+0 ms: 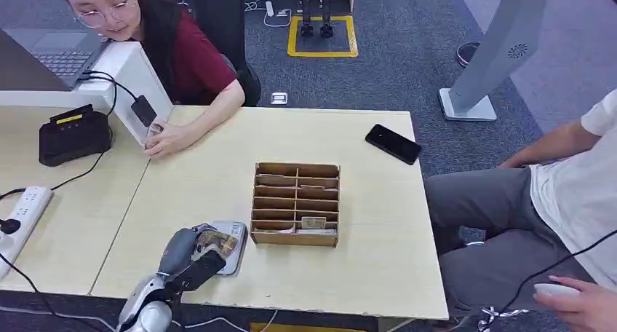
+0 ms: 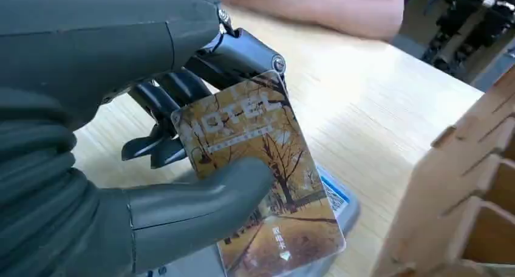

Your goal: Pass the card to the sensor for recognition and then transmit it.

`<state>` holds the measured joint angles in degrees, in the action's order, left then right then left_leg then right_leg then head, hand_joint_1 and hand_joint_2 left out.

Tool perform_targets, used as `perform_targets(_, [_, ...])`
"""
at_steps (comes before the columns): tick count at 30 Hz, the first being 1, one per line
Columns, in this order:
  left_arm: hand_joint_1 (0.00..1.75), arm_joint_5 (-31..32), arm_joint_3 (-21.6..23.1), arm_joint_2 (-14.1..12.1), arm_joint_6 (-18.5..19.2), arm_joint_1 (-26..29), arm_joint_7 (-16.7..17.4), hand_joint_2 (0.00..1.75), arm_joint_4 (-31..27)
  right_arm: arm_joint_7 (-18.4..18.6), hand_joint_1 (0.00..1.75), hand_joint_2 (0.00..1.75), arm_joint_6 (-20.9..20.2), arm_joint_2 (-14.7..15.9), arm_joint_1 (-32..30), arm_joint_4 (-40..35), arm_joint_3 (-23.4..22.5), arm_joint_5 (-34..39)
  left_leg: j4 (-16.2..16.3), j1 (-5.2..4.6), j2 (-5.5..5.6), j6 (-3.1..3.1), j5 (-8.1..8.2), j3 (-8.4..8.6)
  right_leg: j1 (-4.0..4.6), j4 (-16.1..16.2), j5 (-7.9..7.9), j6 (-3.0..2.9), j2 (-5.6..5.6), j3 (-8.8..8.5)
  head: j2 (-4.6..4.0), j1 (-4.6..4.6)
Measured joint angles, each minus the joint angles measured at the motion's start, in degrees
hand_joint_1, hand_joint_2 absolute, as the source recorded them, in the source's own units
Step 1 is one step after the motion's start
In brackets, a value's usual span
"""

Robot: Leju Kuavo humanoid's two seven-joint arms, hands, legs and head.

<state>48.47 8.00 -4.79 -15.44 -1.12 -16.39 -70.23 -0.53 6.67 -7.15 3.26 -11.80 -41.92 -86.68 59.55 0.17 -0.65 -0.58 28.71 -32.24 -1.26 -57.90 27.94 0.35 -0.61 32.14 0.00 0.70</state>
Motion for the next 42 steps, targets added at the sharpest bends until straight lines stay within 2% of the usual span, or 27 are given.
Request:
perform_targets(2, [1.75,8.5,0.9,-0.5,-4.5,-0.1,4.3,1.75,1.0,-0.2,0.00,1.75,0.0,0.0,0.0,0.0,0.0,0.0,0.0,0.00,0.00,0.00,0.00,0.02,0.00,0.0,0.00,0.00,0.00,-0.03,0.00,0.00])
perform_targets(6, [1.75,15.2,1.4,-0.8,-8.9,-0.4,6.1,1.75,3.6,-0.3,0.00,1.75,0.2,-0.1,0.0,0.0,0.0,-0.3,0.0,0.00,0.01,0.00,0.00,0.10,0.00,0.0,0.00,0.00,-0.01,-0.11,-0.02,0.00])
perform_targets(15, [1.75,22.8,1.4,-0.8,-13.5,-2.0,9.1,1.75,8.2,-1.2,0.00,1.75,0.3,-0.1,0.0,0.0,-0.3,-0.9,-0.1,-0.01,0.05,-0.01,0.01,0.50,-0.01,0.0,0.03,0.00,-0.08,-0.57,-0.02,0.00])
perform_targets(20, [1.75,24.2,1.4,-0.8,-14.6,-2.3,9.7,1.75,9.4,-1.5,0.00,1.75,0.7,-0.2,0.0,0.0,-0.3,-1.0,-0.2,0.00,0.05,-0.03,-0.02,0.65,-0.02,0.0,0.03,0.00,-0.11,-0.71,0.00,0.00])
perform_targets(26, [1.75,23.1,1.4,-0.7,-14.6,-2.4,8.7,1.75,9.8,-1.5,0.00,1.75,0.7,-0.3,0.0,0.0,-0.3,-1.2,-0.2,0.00,0.07,0.00,-0.05,0.72,-0.01,0.0,0.02,-0.01,-0.13,-0.77,0.00,0.00])
perform_targets(28, [1.75,19.7,1.4,-0.7,-13.8,-2.3,6.7,1.75,9.9,-1.5,0.00,1.75,0.7,-0.4,0.0,0.0,-0.3,-1.2,-0.2,0.00,0.08,0.00,-0.05,0.73,-0.01,0.0,0.02,-0.02,-0.14,-0.78,0.00,0.00])
perform_targets(31, [1.75,10.3,1.1,-0.4,-9.2,-1.8,1.4,1.75,9.2,-1.4,0.00,1.75,0.6,-0.4,0.0,0.0,-0.4,-1.4,-0.2,0.00,0.14,0.00,-0.05,0.72,-0.01,0.0,0.02,-0.01,-0.17,-0.79,0.00,0.00])
perform_targets(36, [1.75,-12.3,-0.9,0.2,6.6,0.3,-6.5,1.75,3.3,-1.5,0.00,1.75,0.7,-0.4,-0.1,0.0,-0.5,-1.9,-0.1,0.00,0.16,-0.02,-0.06,0.61,-0.01,0.0,0.02,0.00,-0.18,-0.67,0.00,-0.02])
perform_targets(39, [1.75,-26.1,-2.2,1.1,14.6,2.0,-7.7,1.75,-2.4,-1.4,0.00,1.75,0.6,-0.4,-0.1,0.0,-0.7,-2.1,-0.1,0.00,0.15,-0.08,-0.11,0.32,-0.01,0.0,-0.05,0.08,-0.15,-0.37,0.00,-0.02])
perform_targets(42, [1.75,-37.8,-4.0,2.5,17.5,2.1,-8.3,1.75,-7.3,-1.0,0.00,1.75,0.6,-0.4,-0.1,0.0,-0.9,-2.5,0.0,-0.01,0.16,-0.11,-0.13,0.11,-0.01,0.0,-0.07,0.10,-0.16,-0.20,-0.02,0.00])
